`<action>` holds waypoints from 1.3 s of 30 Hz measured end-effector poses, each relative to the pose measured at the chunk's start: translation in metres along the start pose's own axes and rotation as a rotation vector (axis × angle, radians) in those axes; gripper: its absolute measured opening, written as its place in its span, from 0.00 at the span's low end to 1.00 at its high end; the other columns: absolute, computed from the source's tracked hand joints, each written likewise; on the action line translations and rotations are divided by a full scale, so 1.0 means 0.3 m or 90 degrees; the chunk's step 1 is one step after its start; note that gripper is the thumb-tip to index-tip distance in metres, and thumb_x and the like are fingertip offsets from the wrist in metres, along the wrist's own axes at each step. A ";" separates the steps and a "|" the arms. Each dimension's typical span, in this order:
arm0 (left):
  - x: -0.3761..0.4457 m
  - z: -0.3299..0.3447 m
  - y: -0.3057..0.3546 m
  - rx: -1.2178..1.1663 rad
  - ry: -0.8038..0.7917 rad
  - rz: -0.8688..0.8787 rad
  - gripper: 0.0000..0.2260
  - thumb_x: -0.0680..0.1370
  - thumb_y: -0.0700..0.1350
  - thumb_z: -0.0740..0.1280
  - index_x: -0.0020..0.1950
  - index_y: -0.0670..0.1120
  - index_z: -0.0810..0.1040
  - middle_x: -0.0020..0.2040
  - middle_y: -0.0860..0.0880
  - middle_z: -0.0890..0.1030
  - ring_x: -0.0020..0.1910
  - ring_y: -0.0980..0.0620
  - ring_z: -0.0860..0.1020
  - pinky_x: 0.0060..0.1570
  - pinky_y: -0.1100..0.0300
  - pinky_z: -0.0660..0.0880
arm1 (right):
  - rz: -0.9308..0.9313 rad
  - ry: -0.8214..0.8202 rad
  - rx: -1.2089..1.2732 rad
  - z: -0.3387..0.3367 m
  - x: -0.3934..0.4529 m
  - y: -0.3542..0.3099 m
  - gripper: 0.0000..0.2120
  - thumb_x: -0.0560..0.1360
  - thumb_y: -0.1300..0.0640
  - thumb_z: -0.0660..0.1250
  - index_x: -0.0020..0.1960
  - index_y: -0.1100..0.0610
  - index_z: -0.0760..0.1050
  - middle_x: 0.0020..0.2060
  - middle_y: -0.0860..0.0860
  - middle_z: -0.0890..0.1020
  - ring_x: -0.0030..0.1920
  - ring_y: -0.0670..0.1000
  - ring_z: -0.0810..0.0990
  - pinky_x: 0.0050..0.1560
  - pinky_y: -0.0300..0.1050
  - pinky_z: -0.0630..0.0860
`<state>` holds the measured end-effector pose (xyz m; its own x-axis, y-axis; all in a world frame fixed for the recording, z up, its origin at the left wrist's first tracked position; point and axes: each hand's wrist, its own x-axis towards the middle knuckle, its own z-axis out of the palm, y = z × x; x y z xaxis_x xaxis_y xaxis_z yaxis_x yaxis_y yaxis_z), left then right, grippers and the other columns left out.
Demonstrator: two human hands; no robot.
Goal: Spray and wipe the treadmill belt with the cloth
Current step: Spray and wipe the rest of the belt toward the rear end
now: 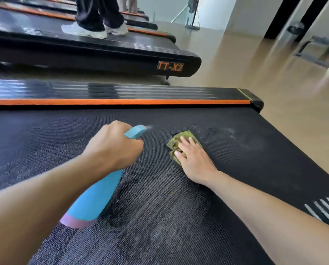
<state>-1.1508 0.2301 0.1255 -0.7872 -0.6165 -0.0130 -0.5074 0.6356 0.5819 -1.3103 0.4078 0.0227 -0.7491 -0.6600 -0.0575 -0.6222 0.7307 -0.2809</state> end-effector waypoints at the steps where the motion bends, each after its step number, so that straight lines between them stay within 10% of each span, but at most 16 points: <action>1: 0.000 0.009 0.003 0.014 -0.001 -0.004 0.09 0.77 0.50 0.69 0.43 0.46 0.82 0.38 0.47 0.82 0.41 0.42 0.81 0.38 0.56 0.73 | -0.004 0.000 0.005 0.001 0.002 0.002 0.26 0.83 0.44 0.48 0.78 0.51 0.56 0.79 0.45 0.50 0.78 0.48 0.44 0.77 0.47 0.44; 17: -0.038 -0.181 -0.206 -0.245 0.135 -0.069 0.06 0.79 0.44 0.65 0.49 0.45 0.81 0.42 0.46 0.80 0.43 0.41 0.78 0.40 0.55 0.72 | 0.154 0.033 -0.009 0.011 -0.023 -0.146 0.25 0.84 0.45 0.48 0.78 0.53 0.57 0.79 0.48 0.51 0.79 0.52 0.47 0.76 0.50 0.47; 25: -0.069 -0.306 -0.420 -0.004 -0.112 -0.099 0.10 0.77 0.47 0.66 0.56 0.45 0.76 0.49 0.44 0.79 0.48 0.41 0.78 0.46 0.54 0.74 | -0.240 -0.085 0.002 0.181 -0.084 -0.749 0.24 0.83 0.49 0.54 0.78 0.54 0.58 0.79 0.48 0.54 0.78 0.51 0.47 0.77 0.47 0.47; 30: -0.072 -0.375 -0.496 -0.044 -0.176 -0.142 0.13 0.72 0.51 0.63 0.52 0.46 0.76 0.47 0.44 0.79 0.52 0.38 0.81 0.57 0.47 0.78 | -0.230 -0.115 -0.035 0.193 -0.080 -0.769 0.25 0.83 0.47 0.51 0.79 0.49 0.53 0.79 0.43 0.51 0.78 0.47 0.44 0.77 0.47 0.45; 39: 0.001 -0.341 -0.487 -0.057 -0.127 -0.203 0.23 0.61 0.51 0.65 0.53 0.43 0.81 0.45 0.44 0.84 0.54 0.39 0.83 0.46 0.53 0.74 | -0.234 -0.105 -0.017 0.208 0.314 -0.886 0.24 0.83 0.51 0.49 0.79 0.48 0.53 0.79 0.45 0.52 0.78 0.49 0.46 0.77 0.49 0.43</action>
<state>-1.0411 0.0894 0.1237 -0.6520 -0.6684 -0.3581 -0.7122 0.3777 0.5917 -1.2012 0.1404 0.0322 -0.4300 -0.8960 -0.1111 -0.8492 0.4432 -0.2872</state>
